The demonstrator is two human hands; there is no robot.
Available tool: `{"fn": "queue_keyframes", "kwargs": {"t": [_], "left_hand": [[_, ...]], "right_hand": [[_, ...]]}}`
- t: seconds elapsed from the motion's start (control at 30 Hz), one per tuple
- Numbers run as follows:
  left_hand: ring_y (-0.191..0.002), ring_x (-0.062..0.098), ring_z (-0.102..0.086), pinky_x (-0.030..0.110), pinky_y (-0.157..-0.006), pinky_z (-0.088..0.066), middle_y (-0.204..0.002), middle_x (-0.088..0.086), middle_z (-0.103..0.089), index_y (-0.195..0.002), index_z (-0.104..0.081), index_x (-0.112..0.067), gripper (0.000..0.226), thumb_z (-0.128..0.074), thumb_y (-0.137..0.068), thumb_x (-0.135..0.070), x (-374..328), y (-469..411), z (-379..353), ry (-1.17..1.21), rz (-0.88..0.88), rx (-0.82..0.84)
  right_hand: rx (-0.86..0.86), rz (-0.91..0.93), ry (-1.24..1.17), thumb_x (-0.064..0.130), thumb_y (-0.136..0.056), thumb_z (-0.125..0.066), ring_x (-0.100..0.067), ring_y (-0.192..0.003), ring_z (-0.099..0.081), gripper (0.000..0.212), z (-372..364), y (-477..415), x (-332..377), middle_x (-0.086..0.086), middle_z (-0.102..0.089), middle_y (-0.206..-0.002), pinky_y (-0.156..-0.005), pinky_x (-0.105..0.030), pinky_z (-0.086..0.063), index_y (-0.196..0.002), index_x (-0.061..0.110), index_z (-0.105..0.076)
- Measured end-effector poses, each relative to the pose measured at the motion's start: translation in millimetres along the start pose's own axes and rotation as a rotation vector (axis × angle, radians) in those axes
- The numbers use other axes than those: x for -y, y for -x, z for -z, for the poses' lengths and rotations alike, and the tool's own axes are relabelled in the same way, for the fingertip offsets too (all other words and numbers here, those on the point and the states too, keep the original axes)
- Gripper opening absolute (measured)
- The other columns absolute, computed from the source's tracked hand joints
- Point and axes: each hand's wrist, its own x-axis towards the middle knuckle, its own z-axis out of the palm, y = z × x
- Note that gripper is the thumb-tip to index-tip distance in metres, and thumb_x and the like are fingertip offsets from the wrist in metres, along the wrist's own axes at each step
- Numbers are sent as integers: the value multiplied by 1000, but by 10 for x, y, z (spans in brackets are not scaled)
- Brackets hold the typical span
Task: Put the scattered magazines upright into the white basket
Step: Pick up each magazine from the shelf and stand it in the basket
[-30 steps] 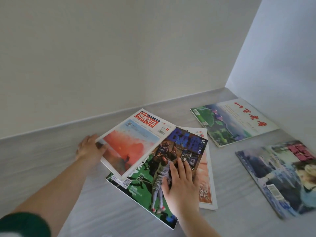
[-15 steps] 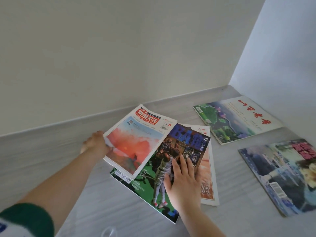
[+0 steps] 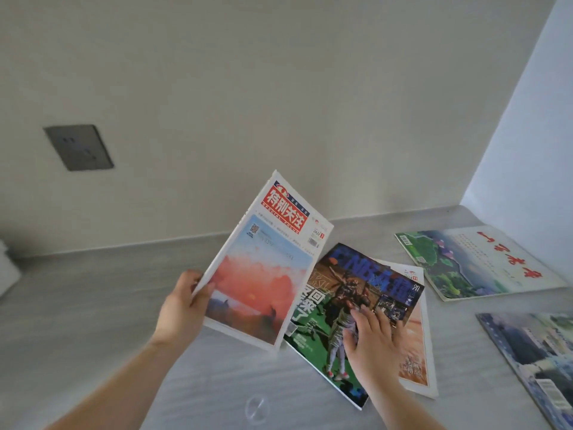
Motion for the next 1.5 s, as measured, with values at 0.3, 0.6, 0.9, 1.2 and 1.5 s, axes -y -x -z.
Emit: {"fn": "queue_keyframes", "kwargs": {"t": [0.3, 0.6, 0.9, 1.2, 1.5], "left_hand": [[-46, 8, -66, 8, -42, -44, -44, -3, -67, -74, -44, -21, 21, -47, -89, -6, 282, 192, 855, 450, 82, -55], [-82, 11, -61, 14, -70, -44, -87, -4, -65, -98, -51, -30, 21, -39, -93, -14, 1197, 216, 2347, 244, 82, -235], [-89, 20, -57, 27, -78, -42, -106, 6, -59, -118, -46, -8, 37, -49, -84, 6, 1883, -13, 3701, 70, 168, -238], [-77, 4, -57, 23, -69, -46, -89, -12, -59, -109, -59, -18, 24, -54, -86, -13, 1968, -465, 4277, 38, 78, -521], [-80, 23, -62, 30, -72, -50, -98, 11, -71, -100, -66, -12, 19, -57, -84, -18, 2450, -715, 4463, -109, 301, -624]], "right_hand": [[274, -23, -1100, 32, -89, -49, -24, -114, -53, 55, 476, -97, 1541, -9, -52, -130, -96, -37, -44, -137, 17, -28], [307, 166, -1111, -5, -82, -50, -8, -61, -54, 27, 310, 210, 3463, 8, -60, -67, -53, -21, -40, -73, 21, -55], [339, 447, -974, -2, -83, -50, -15, -72, -58, 18, 80, 496, 5119, -4, -63, -87, -65, -22, -46, -84, 14, -56], [163, 550, -1122, -2, -82, -54, -4, -65, -58, 17, 210, 335, 6220, 3, -63, -80, -61, -13, -48, -88, 10, -64], [201, 621, -1006, 2, -84, -51, -8, -67, -56, 19, -45, 230, 6923, 4, -61, -84, -51, -5, -45, -97, 7, -63]]}}
